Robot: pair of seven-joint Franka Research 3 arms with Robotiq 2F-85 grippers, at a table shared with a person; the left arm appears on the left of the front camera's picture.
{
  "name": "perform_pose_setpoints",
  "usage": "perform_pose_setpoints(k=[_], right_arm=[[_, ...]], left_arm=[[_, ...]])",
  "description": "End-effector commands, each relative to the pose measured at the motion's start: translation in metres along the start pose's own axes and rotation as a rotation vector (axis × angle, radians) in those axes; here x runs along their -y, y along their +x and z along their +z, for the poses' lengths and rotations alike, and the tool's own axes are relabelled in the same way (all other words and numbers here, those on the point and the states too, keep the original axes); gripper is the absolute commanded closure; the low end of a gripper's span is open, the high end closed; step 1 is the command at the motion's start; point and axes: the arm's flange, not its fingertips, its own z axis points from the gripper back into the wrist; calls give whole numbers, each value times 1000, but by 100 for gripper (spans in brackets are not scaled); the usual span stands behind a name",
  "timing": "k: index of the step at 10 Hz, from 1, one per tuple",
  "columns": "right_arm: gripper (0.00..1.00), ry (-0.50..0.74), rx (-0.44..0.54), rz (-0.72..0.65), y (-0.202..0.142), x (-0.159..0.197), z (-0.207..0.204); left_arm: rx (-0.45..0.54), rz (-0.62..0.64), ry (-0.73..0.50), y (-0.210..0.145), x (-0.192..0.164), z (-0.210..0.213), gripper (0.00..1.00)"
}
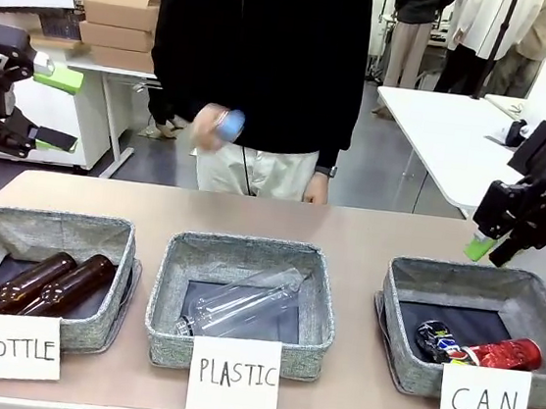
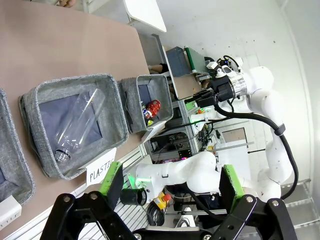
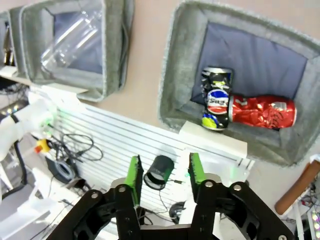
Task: Sort the can waste into the basket.
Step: Pick up the can waste from the table and place it in the right Fabric basket.
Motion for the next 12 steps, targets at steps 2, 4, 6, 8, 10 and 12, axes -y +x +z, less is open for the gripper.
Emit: perform_pose_setpoints(k=[2, 4, 6, 8, 10, 12], right_arm=[[0, 10, 21, -14, 6, 3, 3], [0, 15, 29, -19, 6, 3, 3], [0, 37, 84, -48, 7, 4, 5], [0, 282, 286, -98, 11, 10, 15], [0, 931, 332, -80, 24, 6, 27], [0, 1314, 379, -122, 72, 21, 12]], left_arm=[[3, 2, -16, 0, 2, 0, 0], [3, 2, -16, 0, 2, 0, 0], [3, 2, -16, 0, 2, 0, 0], [3, 2, -16, 0, 2, 0, 0], [3, 2, -16, 0, 2, 0, 0], [3, 2, -16, 0, 2, 0, 0]])
